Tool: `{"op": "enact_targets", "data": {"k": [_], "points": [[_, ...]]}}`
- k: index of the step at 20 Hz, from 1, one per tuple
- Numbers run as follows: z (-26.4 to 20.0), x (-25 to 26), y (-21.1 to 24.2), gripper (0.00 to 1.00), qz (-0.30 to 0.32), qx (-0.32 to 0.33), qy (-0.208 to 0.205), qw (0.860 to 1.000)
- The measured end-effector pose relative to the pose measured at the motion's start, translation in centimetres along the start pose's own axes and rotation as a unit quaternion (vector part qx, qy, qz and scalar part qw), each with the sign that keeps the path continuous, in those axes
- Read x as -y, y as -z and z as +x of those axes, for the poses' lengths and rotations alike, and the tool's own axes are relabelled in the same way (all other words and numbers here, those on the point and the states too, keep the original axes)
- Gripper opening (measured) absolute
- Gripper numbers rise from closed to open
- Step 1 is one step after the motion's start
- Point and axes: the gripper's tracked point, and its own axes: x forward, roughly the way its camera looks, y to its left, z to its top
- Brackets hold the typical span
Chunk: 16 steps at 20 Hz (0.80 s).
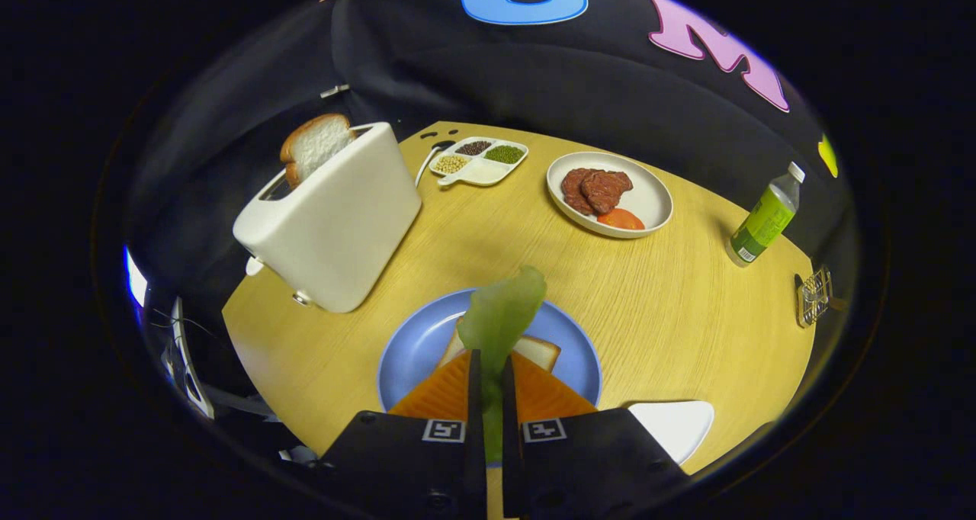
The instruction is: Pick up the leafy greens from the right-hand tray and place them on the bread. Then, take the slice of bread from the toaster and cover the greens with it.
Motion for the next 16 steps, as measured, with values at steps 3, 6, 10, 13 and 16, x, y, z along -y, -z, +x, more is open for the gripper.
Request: {"op": "enact_targets", "data": {"k": [3,6,10,13,16], "points": [[1.1,0.0,0.6,0.17,-0.006,-0.008,0.014,1.000],[1.7,0.2,1.3,0.33,-0.002,-0.018,0.023,1.000],[2.1,0.4,1.6,0.59,0.008,-0.024,0.031,0.999],[2.0,0.4,1.6,0.77,0.011,-0.022,0.029,0.999],[1.5,0.0,1.2,0.95,0.017,-0.013,0.025,0.999]]}}
